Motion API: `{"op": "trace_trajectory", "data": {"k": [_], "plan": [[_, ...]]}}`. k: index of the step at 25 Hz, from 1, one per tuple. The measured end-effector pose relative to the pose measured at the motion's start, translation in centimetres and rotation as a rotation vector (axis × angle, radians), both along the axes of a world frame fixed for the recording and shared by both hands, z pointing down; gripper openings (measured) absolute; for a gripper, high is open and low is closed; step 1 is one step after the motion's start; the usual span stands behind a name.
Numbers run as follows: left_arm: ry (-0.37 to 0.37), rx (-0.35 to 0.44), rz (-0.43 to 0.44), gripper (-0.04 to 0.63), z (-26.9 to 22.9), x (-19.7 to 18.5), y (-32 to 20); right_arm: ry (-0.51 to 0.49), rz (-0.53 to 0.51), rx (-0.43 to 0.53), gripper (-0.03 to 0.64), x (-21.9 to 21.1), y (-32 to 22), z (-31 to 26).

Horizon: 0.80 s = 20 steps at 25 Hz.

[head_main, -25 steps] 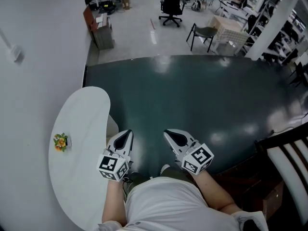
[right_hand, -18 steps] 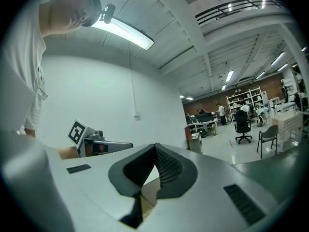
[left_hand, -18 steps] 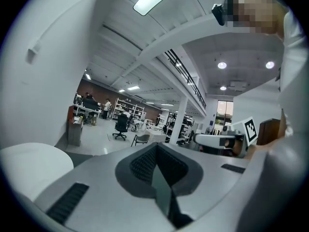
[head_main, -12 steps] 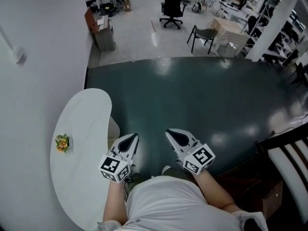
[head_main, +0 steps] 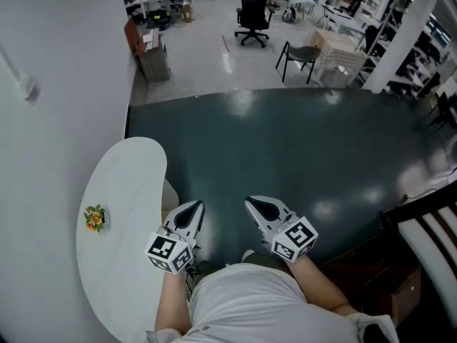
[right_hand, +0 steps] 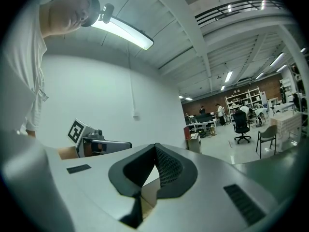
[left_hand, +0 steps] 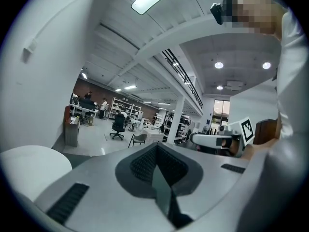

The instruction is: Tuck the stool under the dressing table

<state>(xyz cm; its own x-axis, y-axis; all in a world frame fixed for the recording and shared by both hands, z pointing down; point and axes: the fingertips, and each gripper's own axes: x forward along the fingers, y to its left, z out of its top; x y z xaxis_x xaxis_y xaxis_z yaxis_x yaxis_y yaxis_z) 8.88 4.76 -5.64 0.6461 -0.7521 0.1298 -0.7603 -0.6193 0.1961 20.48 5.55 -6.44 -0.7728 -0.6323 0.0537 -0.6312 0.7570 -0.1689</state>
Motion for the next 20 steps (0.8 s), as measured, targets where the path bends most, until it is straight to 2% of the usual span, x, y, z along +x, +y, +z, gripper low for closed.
{"op": "trace_trajectory", "data": {"k": [6, 20], "plan": [[0.024, -0.008, -0.006, 0.000, -0.1, -0.9, -0.4, -0.005, 0.011, -0.003, 0.009, -0.1, -0.3, 0.1], [0.026, -0.018, -0.026, 0.000, 0.0, -1.8, -0.3, -0.003, 0.014, -0.008, 0.009, -0.5, 0.0, 0.1]]}}
